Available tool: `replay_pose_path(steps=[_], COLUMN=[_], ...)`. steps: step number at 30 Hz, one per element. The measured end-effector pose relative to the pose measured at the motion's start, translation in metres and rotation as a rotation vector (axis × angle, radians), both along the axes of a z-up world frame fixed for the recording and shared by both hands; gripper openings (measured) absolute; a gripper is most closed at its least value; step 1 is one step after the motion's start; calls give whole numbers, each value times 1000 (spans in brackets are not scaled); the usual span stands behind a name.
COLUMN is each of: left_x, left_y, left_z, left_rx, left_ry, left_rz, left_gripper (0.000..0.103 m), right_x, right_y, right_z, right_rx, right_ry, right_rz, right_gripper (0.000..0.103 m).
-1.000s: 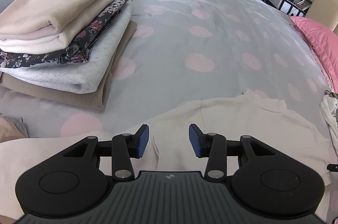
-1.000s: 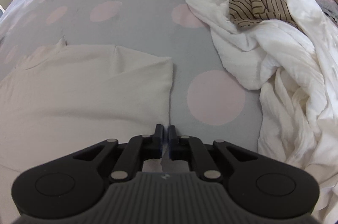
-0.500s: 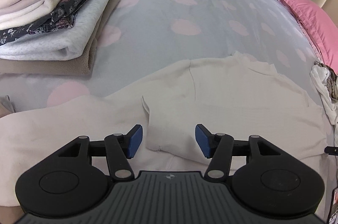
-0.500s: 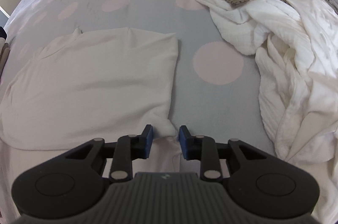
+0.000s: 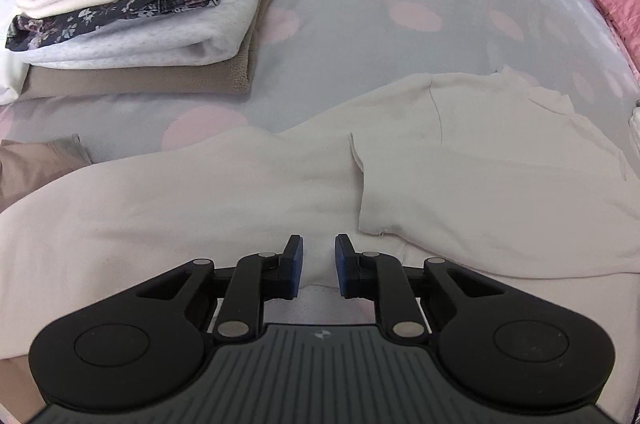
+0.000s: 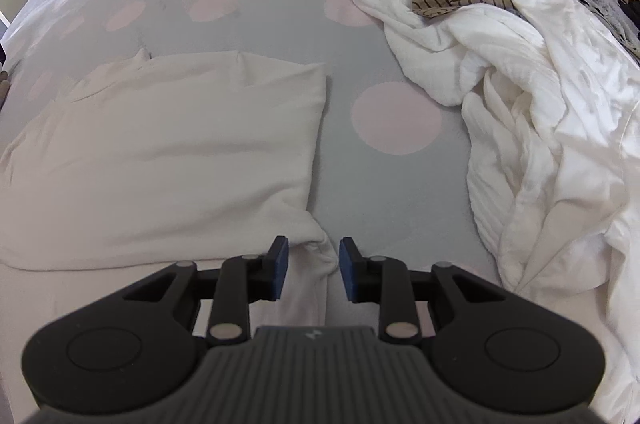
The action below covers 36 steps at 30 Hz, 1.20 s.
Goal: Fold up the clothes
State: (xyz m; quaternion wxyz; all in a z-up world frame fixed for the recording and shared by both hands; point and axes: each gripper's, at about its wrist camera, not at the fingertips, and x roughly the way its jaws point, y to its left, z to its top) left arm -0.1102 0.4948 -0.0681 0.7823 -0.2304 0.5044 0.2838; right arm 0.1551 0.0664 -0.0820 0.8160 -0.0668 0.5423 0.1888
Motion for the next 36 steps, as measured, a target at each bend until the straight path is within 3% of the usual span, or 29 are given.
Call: replay_pose_path(steps=[3, 6, 12, 20, 25, 27, 36], left_x=[-16, -27, -41, -93, -142, -159, -203], left_y=[2, 7, 7, 6, 23, 32, 70], left_z=[14, 22, 28, 46, 56, 58, 45], left_rx=[27, 43, 23, 173, 282, 317, 347], left_ry=[-30, -85, -131, -71, -7, 21, 101], left_rz=[27, 67, 91, 155, 273, 326, 491], left_gripper=[26, 37, 37, 37, 38, 43, 47], right_x=[-13, -28, -53, -81, -90, -92, -98], right_y=[-3, -2, 3, 18, 25, 26, 30], right_z=[11, 19, 28, 31, 31, 31, 31], right_rx=[7, 9, 18, 48, 39, 41, 34], right_ry=[-17, -35, -45, -50, -65, -66, -77], right_rz=[-8, 5, 40, 118, 159, 167, 174], right_gripper=[39, 39, 40, 41, 41, 41, 42])
